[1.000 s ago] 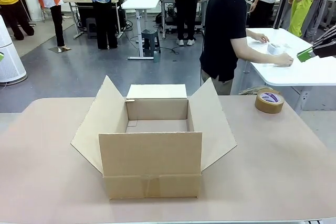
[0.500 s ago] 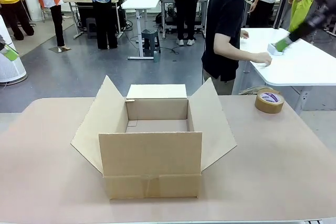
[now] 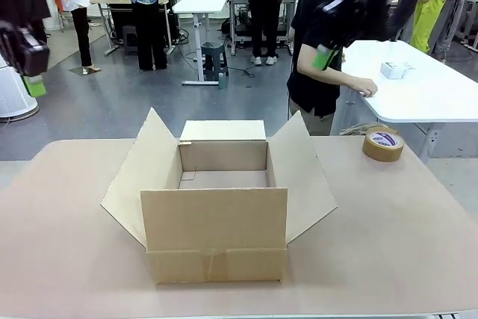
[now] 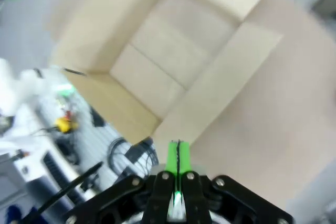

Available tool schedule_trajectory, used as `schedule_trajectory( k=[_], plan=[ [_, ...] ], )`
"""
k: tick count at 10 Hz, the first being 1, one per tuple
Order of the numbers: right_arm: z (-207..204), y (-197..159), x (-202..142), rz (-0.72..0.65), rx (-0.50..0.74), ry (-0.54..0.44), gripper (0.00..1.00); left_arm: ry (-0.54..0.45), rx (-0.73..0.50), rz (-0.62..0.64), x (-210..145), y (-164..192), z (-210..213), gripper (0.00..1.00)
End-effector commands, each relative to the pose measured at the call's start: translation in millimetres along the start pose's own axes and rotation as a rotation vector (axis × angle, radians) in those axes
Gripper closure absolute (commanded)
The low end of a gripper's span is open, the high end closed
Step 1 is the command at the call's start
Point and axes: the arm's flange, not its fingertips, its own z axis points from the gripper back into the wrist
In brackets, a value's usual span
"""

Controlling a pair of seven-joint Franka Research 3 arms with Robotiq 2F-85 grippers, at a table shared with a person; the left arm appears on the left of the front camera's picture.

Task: Wrap the clocks to prevent damage.
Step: Open the side flaps of the Package Box.

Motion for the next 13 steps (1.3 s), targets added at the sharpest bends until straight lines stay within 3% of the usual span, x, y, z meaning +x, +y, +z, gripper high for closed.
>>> schedule_trajectory(
  k=[1,3,4,5,9,10,13],
  plan=[
    [-17,14,23,0.000,-0.057,0.160,1.00,-0.073,-0.089,0.099,16,-3,-3,1.00],
    [-36,22,27,0.014,-0.047,0.197,1.00,-0.156,-0.119,0.160,20,-12,-13,1.00],
    [-40,22,23,0.086,0.004,0.183,1.00,-0.164,-0.085,0.144,19,-13,-16,1.00],
    [-47,22,25,0.013,-0.041,0.181,1.00,-0.081,-0.109,0.119,24,-10,-7,1.00],
    [-49,23,25,0.032,-0.034,0.189,0.99,-0.100,-0.111,0.131,25,-10,-11,1.00],
    [-68,31,30,-0.097,-0.088,0.201,0.99,-0.107,-0.099,0.282,31,-26,-16,1.00],
    [-110,46,38,-0.485,-0.136,0.167,0.99,-0.157,-0.062,0.559,55,-59,-39,1.00]
  ],
)
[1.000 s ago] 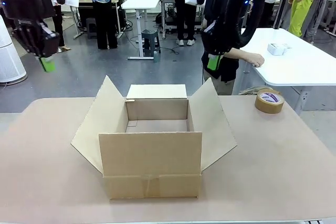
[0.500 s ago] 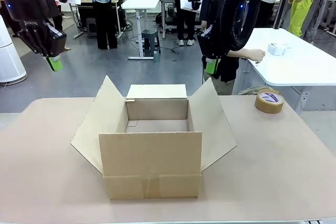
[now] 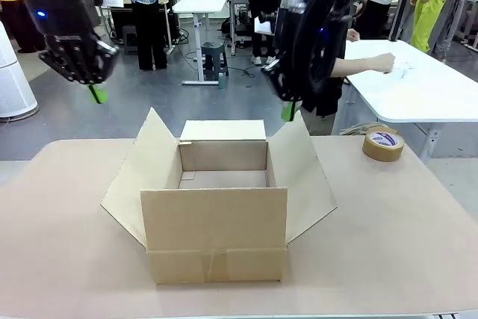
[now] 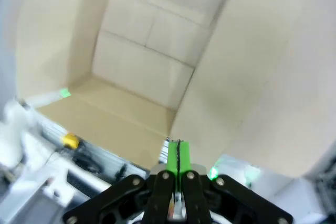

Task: Wrap the clocks to prevent damage.
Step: Open the side flaps of the Package Box.

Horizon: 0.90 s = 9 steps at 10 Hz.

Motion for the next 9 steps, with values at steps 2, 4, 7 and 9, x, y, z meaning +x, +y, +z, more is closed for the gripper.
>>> schedule_trajectory(
  k=[2,4,7,9],
  plan=[
    [-34,13,11,-0.263,-0.077,-0.096,0.99,-0.042,0.037,0.153,2,-26,-46,1.00],
    [-52,13,10,-0.277,-0.184,-0.214,0.99,0.001,0.034,0.140,1,-34,-74,1.00],
    [-78,1,18,-0.247,-0.206,-0.205,0.99,0.076,-0.020,0.128,7,-40,-106,1.00],
    [-92,-5,20,-0.251,-0.189,-0.186,0.99,0.097,-0.023,0.142,13,-40,-121,1.00]
  ],
)
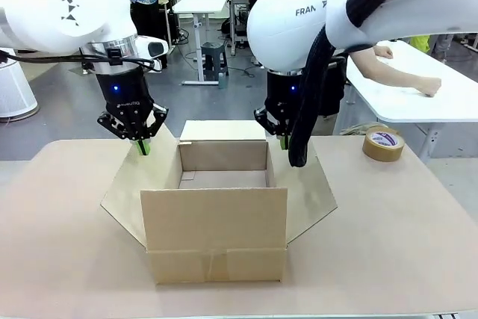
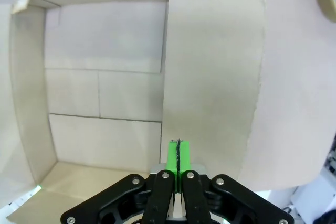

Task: Wrap the clocks to prevent damage.
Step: Open the side flaps of the Package Box.

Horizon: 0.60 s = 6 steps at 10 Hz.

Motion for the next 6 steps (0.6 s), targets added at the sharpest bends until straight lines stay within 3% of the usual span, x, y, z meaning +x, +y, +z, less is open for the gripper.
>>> schedule_trajectory(
  k=[1,3,6],
  plan=[
    [-15,-3,-1,-0.030,0.017,0.016,0.99,0.006,-0.019,0.005,5,1,-6,1.00],
    [-28,-8,-7,-0.068,-0.025,0.037,0.99,0.012,0.023,0.009,8,6,-12,1.00],
    [-43,-18,-25,-0.143,-0.105,-0.004,0.99,0.024,0.058,0.027,13,16,-23,1.00]
  ],
)
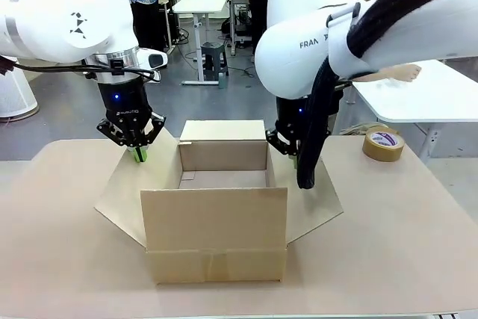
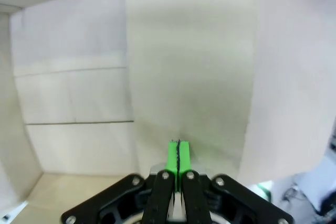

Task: Wrap the clocks to prevent damage.
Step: Open the side flaps of the Package Box.

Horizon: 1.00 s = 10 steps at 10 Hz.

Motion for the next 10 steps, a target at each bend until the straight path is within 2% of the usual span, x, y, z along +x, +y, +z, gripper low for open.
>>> schedule_trajectory(
  k=[1,5,7,10],
  plan=[
    [-14,-9,-14,-0.055,-0.009,-0.044,0.99,-0.002,0.040,0.021,2,8,-8,1.00],
    [-53,-22,0,-0.082,0.114,-0.022,0.99,0.024,0.022,0.047,5,27,-41,1.00],
    [-75,-25,9,-0.091,0.132,-0.003,0.99,0.048,-0.032,0.044,4,32,-56,1.00],
    [-92,-27,14,-0.104,0.148,0.055,0.99,0.070,-0.021,0.050,4,32,-73,1.00]
  ],
)
